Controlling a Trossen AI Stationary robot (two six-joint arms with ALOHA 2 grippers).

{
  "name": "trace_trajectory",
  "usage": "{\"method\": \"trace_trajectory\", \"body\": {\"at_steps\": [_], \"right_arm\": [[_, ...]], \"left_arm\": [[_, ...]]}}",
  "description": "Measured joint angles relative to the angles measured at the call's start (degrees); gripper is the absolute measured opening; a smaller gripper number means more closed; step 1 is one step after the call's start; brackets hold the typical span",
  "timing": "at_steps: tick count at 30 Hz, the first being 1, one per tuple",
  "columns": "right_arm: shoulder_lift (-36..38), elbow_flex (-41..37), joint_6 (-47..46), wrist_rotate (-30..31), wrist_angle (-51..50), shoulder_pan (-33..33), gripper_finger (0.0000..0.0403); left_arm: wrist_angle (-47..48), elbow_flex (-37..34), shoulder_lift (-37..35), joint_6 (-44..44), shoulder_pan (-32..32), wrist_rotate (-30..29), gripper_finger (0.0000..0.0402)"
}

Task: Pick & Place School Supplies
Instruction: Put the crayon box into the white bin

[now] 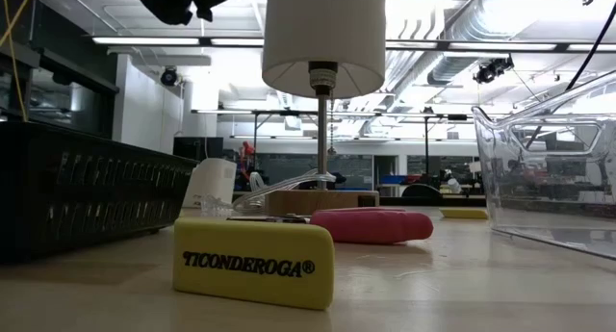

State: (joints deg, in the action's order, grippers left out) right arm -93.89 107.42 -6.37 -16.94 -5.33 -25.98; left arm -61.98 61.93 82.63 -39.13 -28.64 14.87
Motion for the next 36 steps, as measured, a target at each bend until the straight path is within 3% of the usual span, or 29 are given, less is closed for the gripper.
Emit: {"method": "trace_trajectory", "body": {"at_steps": [13, 36], "right_arm": [[0.0, 0.0, 0.0, 0.1, 0.0, 0.0, 0.0159], [0.0, 0.1, 0.3, 0.1, -2.3, 0.0, 0.0159]], "left_arm": [[-0.1, 0.0, 0.0, 1.5, 0.0, 0.0, 0.0066], [-0.9, 0.0, 0.0, 1.0, 1.1, -3.0, 0.0062]]}}
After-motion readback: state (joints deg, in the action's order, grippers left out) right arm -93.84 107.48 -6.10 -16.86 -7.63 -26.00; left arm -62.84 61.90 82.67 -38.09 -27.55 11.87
